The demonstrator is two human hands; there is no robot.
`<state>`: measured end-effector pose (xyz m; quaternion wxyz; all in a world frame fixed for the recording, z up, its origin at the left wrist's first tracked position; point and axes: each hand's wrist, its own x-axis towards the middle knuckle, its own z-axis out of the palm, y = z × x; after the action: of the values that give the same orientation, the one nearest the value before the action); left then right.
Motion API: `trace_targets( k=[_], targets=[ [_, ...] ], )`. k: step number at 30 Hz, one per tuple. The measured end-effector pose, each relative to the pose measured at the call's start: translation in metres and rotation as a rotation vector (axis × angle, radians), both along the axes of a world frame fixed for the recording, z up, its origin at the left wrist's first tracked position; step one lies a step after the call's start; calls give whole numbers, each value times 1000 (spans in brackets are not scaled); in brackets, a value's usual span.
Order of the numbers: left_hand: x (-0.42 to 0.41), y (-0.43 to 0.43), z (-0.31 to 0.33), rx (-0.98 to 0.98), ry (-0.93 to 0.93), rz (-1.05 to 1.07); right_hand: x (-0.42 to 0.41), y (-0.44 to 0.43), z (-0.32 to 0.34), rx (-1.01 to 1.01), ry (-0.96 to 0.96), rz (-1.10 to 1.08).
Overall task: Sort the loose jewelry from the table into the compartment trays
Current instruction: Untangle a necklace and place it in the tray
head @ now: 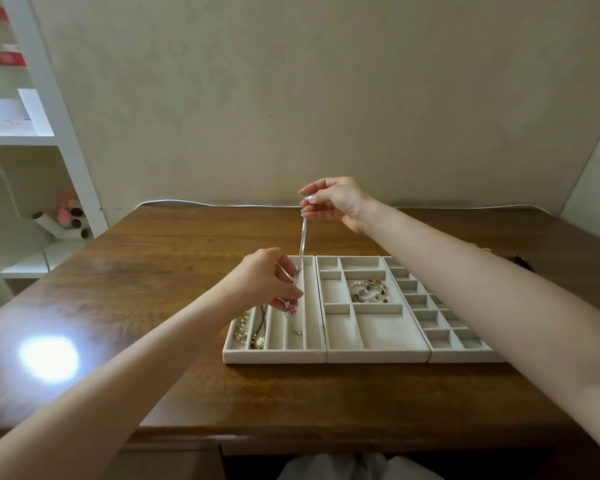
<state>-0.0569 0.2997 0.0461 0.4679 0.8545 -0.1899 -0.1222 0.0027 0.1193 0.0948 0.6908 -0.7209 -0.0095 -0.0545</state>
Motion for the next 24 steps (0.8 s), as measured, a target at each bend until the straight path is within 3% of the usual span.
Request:
trace_targets(
  k=[5,9,17,24],
  targets=[
    [-10,-8,-14,156,-7,-46,-3,5,-15,-245,51,76],
    [-12,-12,-18,268,-83,-75,-3,10,-28,-326,80,110],
    [-17,-11,-11,572,-388,-105,0,14,-37,-277,80,141],
    [-15,-8,-13,411,-179,-138,-3,16,-20,-62,-29,181]
  ],
)
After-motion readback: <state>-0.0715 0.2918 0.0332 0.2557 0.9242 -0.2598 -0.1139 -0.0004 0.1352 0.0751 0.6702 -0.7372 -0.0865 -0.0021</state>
